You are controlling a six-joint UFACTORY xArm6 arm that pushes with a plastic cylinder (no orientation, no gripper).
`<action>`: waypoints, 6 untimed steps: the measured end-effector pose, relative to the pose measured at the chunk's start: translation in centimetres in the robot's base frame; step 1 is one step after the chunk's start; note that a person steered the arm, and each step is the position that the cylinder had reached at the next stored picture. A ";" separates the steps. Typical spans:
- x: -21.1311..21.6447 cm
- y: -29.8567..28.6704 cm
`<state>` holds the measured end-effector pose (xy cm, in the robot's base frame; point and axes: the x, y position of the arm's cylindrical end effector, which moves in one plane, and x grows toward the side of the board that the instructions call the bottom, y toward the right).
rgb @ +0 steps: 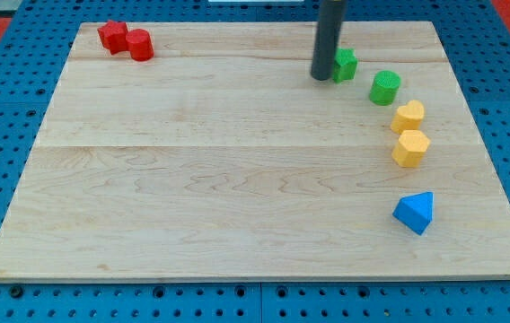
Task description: Push the green star into the green circle
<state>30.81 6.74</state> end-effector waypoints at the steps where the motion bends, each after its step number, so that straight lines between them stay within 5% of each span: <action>1: -0.8 -4.5; 4: -2.3 9.9; 6: -2.5 9.3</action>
